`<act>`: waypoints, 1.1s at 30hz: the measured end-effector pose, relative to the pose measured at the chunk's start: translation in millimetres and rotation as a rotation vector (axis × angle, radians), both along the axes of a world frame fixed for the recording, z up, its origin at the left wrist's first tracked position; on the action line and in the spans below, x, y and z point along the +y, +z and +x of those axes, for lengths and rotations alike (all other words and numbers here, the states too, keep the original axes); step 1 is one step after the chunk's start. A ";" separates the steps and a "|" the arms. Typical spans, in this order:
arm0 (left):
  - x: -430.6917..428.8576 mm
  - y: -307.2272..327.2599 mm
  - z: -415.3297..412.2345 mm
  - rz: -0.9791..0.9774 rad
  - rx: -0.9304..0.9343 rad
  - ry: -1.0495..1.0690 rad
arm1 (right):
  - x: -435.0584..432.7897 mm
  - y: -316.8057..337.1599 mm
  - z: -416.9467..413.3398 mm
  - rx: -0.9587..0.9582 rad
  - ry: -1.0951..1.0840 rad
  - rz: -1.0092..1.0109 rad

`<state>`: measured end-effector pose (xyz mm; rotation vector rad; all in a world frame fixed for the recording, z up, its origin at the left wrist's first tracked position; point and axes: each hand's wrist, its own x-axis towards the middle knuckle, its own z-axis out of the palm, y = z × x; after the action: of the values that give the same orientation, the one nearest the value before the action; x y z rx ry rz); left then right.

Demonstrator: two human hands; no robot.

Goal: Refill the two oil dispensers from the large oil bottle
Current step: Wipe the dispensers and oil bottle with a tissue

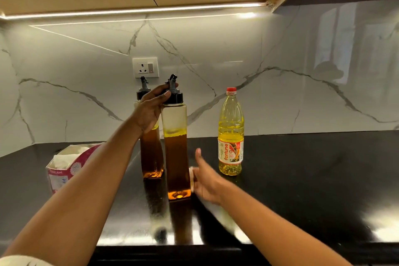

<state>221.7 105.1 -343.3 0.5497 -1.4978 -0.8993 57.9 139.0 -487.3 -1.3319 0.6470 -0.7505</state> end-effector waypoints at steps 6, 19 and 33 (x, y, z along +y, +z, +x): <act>2.5 -3.4 -1.7 -0.001 0.025 0.007 | -11.8 118.4 10.5 -0.258 -0.126 -0.297; 7.0 -11.5 -1.4 0.060 0.164 -0.015 | -17.3 -27.9 -2.9 0.102 -0.069 0.003; 12.4 -73.4 -23.3 -0.108 -0.334 0.713 | -27.8 -24.5 12.3 -0.031 -0.320 0.019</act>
<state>198.3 117.6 -416.7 1.1013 -1.4695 -0.1735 70.3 111.2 -511.8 -1.2099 0.8515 -1.0176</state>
